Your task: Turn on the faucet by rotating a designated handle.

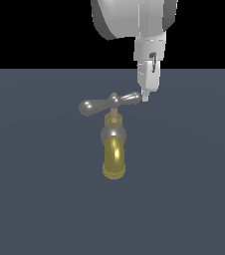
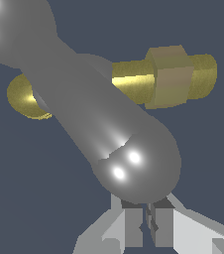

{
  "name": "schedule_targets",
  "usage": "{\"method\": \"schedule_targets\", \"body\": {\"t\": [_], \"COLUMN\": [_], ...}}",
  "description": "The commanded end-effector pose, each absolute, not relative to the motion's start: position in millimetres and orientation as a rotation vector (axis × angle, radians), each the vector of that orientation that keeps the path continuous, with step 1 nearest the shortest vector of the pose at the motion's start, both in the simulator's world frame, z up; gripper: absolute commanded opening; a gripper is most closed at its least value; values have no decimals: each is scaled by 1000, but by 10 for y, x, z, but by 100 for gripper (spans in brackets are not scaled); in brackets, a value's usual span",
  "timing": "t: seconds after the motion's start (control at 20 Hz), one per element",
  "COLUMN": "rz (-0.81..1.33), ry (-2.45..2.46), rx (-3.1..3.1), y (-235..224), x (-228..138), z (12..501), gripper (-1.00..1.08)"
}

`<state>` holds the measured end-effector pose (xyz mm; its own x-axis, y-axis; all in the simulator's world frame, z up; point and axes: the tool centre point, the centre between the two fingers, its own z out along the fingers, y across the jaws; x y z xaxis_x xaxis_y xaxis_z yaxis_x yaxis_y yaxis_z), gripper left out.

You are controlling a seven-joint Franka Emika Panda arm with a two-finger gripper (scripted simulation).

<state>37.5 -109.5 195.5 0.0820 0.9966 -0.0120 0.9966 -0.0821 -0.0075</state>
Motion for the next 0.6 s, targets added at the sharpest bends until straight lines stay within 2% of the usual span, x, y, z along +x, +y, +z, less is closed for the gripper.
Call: {"method": "schedule_targets", "body": {"t": [0.0,0.3,0.35,0.55], "rz": [-2,0,-24,-17], "ry": [2183,2184,2131,2146], "rx": [2261,2259,2303,2290], "y": [-734,-632,-955,-620], "x": [519,671,580,651], "z": [1970,1973,1952,1957], "gripper": [-100,-100,-100,-100]}}
